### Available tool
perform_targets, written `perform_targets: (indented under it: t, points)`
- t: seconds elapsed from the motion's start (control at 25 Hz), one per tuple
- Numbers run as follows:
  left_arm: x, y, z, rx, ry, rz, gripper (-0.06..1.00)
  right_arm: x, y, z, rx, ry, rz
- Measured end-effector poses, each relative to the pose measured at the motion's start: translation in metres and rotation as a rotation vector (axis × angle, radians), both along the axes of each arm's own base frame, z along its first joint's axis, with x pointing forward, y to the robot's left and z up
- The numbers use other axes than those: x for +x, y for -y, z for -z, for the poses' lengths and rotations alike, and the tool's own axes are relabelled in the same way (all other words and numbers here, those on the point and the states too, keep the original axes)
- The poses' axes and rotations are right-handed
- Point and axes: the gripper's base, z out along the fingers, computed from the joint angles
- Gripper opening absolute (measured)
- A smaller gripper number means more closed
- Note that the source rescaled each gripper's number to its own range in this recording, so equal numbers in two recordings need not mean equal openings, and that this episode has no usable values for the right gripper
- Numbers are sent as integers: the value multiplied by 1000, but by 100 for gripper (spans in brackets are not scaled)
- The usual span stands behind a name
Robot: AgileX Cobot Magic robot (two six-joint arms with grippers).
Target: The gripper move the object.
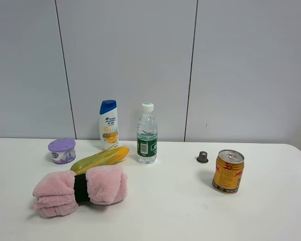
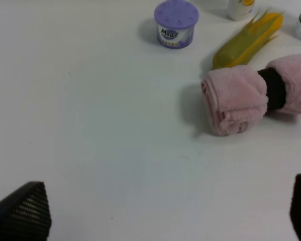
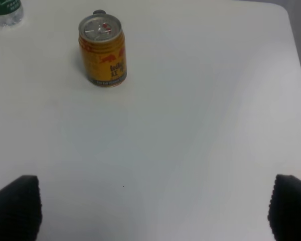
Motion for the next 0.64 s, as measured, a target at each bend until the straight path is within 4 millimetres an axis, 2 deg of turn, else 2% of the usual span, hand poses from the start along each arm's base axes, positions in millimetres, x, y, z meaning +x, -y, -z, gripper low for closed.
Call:
perform_targets:
  t: [0.64]
  points:
    - [0,0,0,0,-1,0,89,0,0,0,0,0,0]
